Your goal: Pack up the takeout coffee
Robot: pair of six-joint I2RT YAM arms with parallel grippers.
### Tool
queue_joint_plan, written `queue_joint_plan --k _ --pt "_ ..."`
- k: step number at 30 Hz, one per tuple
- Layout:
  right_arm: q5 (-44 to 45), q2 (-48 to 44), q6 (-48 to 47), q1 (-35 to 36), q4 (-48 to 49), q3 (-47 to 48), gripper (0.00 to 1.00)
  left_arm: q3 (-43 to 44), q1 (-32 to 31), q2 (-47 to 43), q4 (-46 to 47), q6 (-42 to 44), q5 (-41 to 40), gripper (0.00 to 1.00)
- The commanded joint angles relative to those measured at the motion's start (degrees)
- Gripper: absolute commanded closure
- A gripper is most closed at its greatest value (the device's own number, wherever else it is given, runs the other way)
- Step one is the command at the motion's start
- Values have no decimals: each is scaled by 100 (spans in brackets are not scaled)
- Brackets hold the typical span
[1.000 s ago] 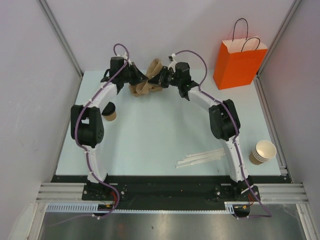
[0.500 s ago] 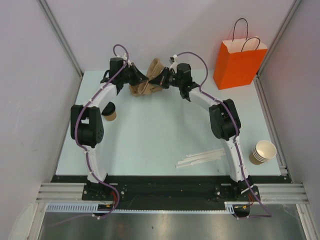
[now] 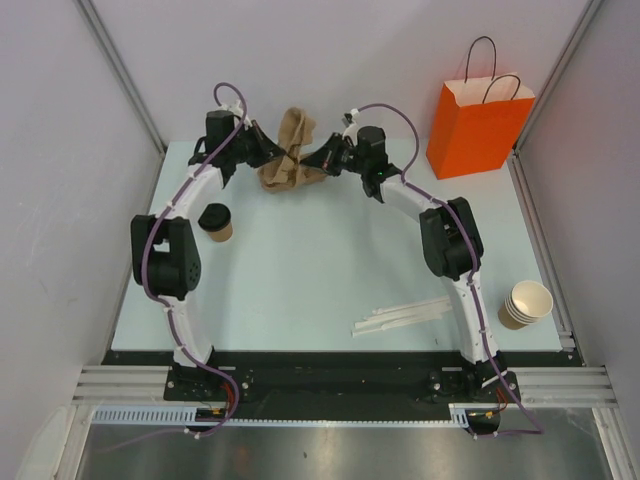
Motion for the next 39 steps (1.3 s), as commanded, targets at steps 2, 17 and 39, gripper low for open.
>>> queue_joint_plan --k 2,17,39 --pt "117 -81 -19 -240 64 -29 100 196 219 -506 -172 542 -239 100" --pt "73 -151 -10 -345 81 24 100 485 254 -1033 -1235 2027 -186 100" --pt "-77 -573 7 -354 222 -240 100 -2184 2689 -4618 -5517 7027 368 100"
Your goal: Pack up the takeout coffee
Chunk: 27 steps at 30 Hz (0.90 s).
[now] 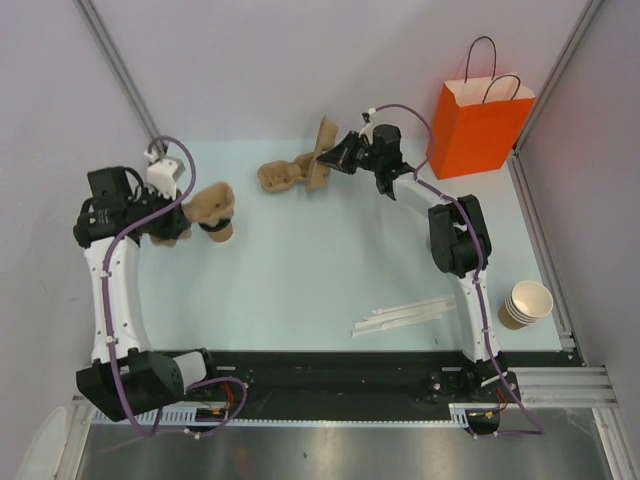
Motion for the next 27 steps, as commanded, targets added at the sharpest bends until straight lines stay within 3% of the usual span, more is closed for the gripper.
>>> queue_joint_plan --k 1,10,22,25,27 --pt "-64 -560 -45 43 290 -47 100 -1104 407 -388 -802 1224 60 100" --pt "-81 -578 -72 79 290 -56 100 -2846 425 -556 858 1568 -425 100" --pt "-90 -569 -81 61 290 -56 100 -3744 416 -99 2187 1638 -732 100" --pt "-99 -578 -89 52 299 -65 100 -3728 416 77 2117 1629 -838 84" --pt "-99 -569 -89 61 299 -82 100 -3666 416 138 1907 1620 -847 67"
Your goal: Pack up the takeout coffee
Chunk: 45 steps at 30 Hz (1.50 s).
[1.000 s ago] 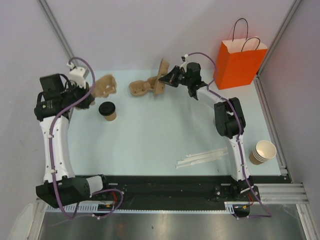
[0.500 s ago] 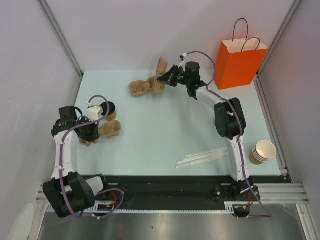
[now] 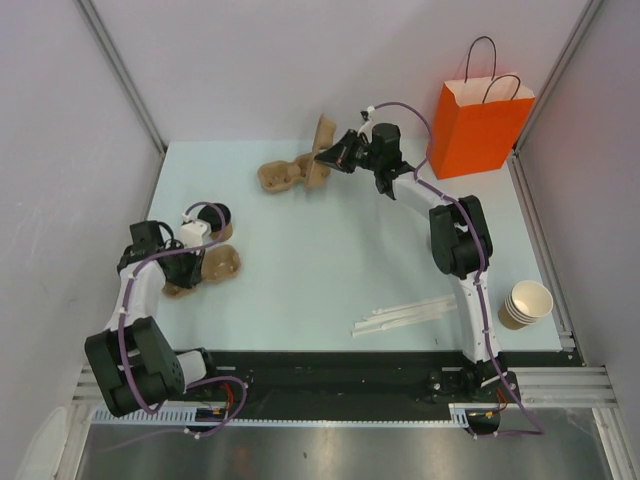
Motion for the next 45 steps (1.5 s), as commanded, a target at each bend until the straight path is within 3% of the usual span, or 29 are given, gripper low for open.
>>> queue_joint_plan --k 1,2,4,8,11,16,20,26,31,45 --pt "-75 -420 -74 9 301 -15 100 122 38 86 0 99 -23 61" --pt "-75 -412 -83 9 301 -15 100 149 38 51 -122 99 -23 52" --pt "-75 -420 -57 0 318 -15 100 280 30 -115 -412 143 100 43" --pt "-110 -464 31 17 362 -41 100 833 30 -651 -1185 134 801 42" --pt "-224 -464 321 35 573 -85 100 1475 -320 -1021 -1591 -127 1409 42" --pt "-303 -534 550 105 775 -120 100 1792 -1613 -1241 -559 -1314 1427 42" --pt "-400 -631 717 149 925 -217 100 2204 -2227 -759 543 -2718 1498 45" --pt "-505 -781 893 210 1092 -471 100 3689 -2633 1103 1212 -4126 1892 52" --pt "-619 -921 1016 281 1276 -744 100 4271 -2985 1921 1458 -4365 1902 52" --pt "-752 -1044 1561 395 1760 -1043 100 4754 -3442 2687 1503 -4472 1358 61"
